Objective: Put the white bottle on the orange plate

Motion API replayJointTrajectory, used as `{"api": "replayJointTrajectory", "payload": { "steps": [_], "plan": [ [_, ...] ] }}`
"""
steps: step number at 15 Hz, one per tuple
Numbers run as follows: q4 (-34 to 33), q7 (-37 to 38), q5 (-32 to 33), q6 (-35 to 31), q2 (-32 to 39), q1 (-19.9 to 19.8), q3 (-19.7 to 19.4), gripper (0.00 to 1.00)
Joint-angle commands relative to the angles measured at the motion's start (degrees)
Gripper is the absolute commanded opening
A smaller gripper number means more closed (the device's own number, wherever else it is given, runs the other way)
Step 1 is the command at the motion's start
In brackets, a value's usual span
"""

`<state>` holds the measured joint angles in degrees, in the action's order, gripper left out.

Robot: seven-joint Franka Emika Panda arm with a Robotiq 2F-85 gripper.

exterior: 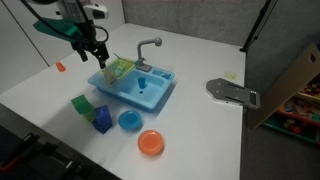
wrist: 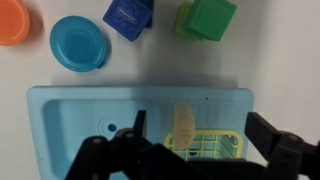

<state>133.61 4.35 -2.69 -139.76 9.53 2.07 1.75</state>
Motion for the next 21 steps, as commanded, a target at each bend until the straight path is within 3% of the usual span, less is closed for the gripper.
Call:
{"api": "replayJointTrajectory", "payload": {
  "steps": [1,21],
  "plan": [
    [-2.88,0.46,0.14,-1.03,3.08,0.11,-0.08,1.0],
    [-8.59,-0.22,0.45,-9.08,14.61,0.67,-0.05,1.0]
  ]
}}
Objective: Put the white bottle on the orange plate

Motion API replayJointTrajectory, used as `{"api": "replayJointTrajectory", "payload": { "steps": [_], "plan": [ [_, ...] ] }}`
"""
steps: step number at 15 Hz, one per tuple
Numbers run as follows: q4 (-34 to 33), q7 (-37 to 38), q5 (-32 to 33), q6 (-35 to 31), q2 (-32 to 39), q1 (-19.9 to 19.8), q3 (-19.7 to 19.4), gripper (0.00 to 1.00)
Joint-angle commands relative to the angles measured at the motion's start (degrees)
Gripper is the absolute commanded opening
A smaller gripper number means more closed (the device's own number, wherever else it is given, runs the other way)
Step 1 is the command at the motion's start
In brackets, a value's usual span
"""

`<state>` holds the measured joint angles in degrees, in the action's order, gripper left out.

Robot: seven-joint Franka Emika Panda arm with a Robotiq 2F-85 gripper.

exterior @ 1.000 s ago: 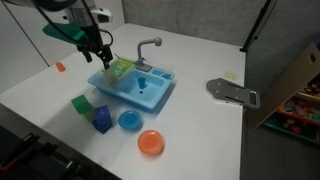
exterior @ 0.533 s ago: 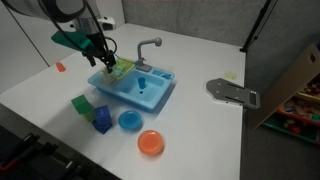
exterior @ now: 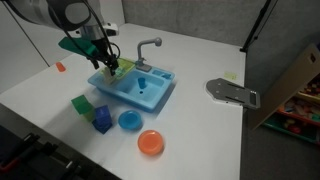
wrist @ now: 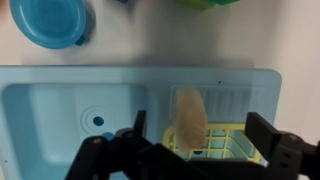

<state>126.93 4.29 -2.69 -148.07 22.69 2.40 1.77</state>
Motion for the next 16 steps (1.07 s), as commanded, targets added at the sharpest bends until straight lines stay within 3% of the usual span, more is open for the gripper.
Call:
{"api": "replayJointTrajectory", "payload": {
  "steps": [1,2,4,11,16],
  "plan": [
    [-2.03,-0.14,0.47,-0.96,1.62,0.43,-0.07,1.0],
    [-1.96,-0.02,0.67,-1.24,1.63,0.61,-0.17,0.75],
    [-2.06,0.2,0.83,-1.29,1.68,0.85,-0.32,0.66],
    [-1.6,0.14,0.37,0.69,-0.85,0.28,-0.77,0.1],
    [-1.24,-0.3,0.21,3.63,-5.51,-0.39,-1.14,0.1]
  ]
}}
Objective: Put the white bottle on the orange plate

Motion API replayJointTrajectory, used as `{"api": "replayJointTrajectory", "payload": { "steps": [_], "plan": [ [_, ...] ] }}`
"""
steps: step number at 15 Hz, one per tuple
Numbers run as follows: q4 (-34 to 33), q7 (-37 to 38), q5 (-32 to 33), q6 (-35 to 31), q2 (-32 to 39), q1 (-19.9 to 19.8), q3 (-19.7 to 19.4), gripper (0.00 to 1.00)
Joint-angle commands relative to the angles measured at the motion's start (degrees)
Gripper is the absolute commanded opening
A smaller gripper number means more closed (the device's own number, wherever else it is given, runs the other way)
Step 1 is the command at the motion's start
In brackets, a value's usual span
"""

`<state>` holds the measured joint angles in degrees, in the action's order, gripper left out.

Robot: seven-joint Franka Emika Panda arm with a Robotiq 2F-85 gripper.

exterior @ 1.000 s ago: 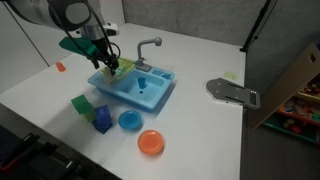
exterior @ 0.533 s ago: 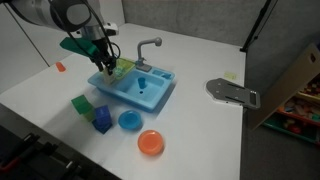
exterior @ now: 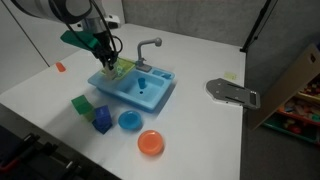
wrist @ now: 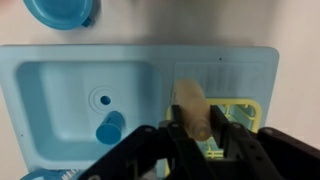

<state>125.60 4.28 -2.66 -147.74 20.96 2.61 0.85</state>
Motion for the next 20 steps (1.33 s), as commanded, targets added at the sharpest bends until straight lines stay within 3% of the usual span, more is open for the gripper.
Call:
{"api": "replayJointTrajectory", "payload": {
  "steps": [1,6,20],
  "plan": [
    [0.02,-0.19,0.3,4.05,-4.65,-0.75,-0.42,0.1],
    [-0.74,0.33,0.76,6.87,-7.6,-2.35,-2.57,0.1],
    [-2.22,1.3,3.1,6.99,-6.81,-10.38,-11.63,0.1]
  ]
}}
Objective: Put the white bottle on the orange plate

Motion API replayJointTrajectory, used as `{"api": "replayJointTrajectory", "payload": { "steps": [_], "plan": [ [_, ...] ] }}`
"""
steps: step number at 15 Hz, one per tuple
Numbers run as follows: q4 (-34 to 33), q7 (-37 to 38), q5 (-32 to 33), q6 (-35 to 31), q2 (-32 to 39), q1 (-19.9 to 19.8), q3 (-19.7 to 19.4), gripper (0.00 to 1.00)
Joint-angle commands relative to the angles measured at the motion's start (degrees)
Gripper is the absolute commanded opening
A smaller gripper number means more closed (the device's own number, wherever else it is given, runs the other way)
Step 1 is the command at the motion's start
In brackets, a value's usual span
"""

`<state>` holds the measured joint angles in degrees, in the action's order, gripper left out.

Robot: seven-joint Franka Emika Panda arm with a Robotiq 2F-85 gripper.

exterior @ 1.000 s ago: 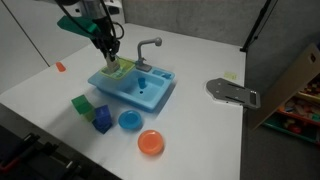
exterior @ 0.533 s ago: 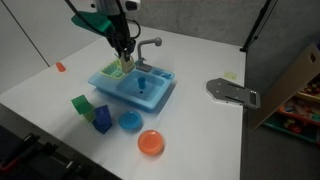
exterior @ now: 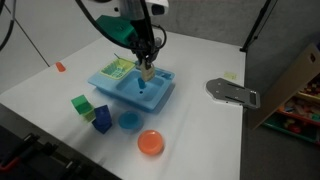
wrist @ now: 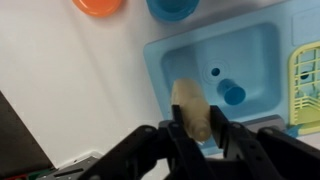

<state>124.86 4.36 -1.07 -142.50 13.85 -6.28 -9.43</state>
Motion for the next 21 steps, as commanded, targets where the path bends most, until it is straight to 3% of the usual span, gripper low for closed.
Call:
{"api": "replayJointTrajectory", "payload": {
  "steps": [1,8,15,18,19,21],
  "plan": [
    [-1.56,1.29,1.84,1.81,0.42,-2.07,-2.02,0.1],
    [-0.29,-0.56,0.47,-0.19,2.98,-5.96,-4.17,0.1],
    [0.03,-5.22,-7.05,-5.01,8.47,-10.22,-2.04,0.1],
    [1.1,-6.83,-10.44,-5.3,7.37,-10.88,0.21,0.09],
    [0.49,-4.58,-7.91,-5.13,8.83,-9.84,-1.82,0.32],
    [0.48,-4.99,-9.05,-5.12,8.67,-9.89,-0.82,0.32]
  ]
}}
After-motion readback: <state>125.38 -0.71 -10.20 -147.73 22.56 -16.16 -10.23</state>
